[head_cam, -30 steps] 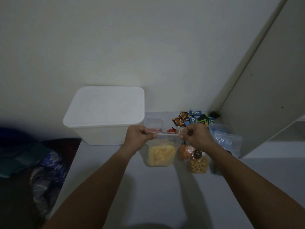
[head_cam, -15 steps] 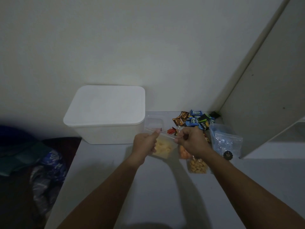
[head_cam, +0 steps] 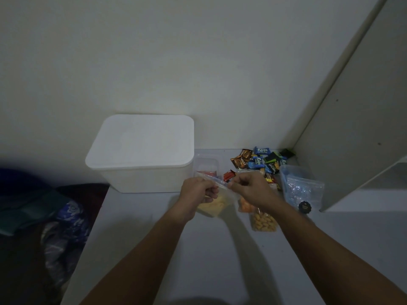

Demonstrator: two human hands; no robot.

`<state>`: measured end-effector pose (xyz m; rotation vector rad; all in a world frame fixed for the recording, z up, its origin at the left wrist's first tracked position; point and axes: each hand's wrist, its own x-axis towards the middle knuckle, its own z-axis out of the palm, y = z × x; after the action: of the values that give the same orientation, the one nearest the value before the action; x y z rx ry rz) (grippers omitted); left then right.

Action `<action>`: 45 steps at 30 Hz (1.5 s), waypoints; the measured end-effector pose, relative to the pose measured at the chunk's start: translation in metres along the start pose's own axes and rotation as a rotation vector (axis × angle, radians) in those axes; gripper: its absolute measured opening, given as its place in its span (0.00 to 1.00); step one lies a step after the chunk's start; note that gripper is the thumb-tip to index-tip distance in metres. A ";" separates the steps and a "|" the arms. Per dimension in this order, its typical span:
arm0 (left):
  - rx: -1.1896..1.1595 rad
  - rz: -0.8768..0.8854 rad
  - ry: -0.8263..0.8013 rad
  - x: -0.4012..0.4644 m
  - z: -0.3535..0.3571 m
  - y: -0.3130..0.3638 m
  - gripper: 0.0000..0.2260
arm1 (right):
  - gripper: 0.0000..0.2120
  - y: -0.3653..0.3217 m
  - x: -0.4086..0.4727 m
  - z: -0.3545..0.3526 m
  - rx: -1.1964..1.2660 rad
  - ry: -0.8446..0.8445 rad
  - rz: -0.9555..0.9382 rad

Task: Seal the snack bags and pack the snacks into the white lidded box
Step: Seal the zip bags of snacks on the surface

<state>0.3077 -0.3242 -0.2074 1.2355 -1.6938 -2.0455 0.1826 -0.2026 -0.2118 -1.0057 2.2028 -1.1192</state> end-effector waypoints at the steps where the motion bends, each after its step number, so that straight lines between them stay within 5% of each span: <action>1: 0.021 0.018 0.000 0.000 -0.001 -0.001 0.05 | 0.08 -0.001 0.001 0.001 -0.004 0.007 0.001; 13: 0.007 -0.036 0.070 -0.003 -0.017 -0.002 0.07 | 0.09 -0.011 0.004 0.019 -0.080 0.038 -0.066; 21: -0.057 -0.065 0.269 0.008 -0.025 -0.009 0.13 | 0.08 -0.014 0.005 0.025 -0.080 0.012 -0.076; 25: 0.014 0.054 0.421 0.009 -0.030 -0.017 0.04 | 0.08 -0.014 0.003 0.025 -0.083 0.006 -0.074; 29: -0.044 0.151 0.244 0.005 -0.042 -0.018 0.13 | 0.07 -0.018 0.004 0.021 -0.042 -0.023 -0.083; 33: -0.024 0.234 0.293 0.006 -0.057 -0.024 0.05 | 0.07 -0.022 0.009 0.027 0.113 0.044 -0.057; 45: -0.104 -0.013 0.482 0.030 -0.082 -0.038 0.06 | 0.16 -0.019 0.057 0.076 0.206 0.127 0.188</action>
<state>0.3598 -0.3893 -0.2535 1.5482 -1.3396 -1.6378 0.2059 -0.2910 -0.2429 -0.6431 2.1714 -1.3202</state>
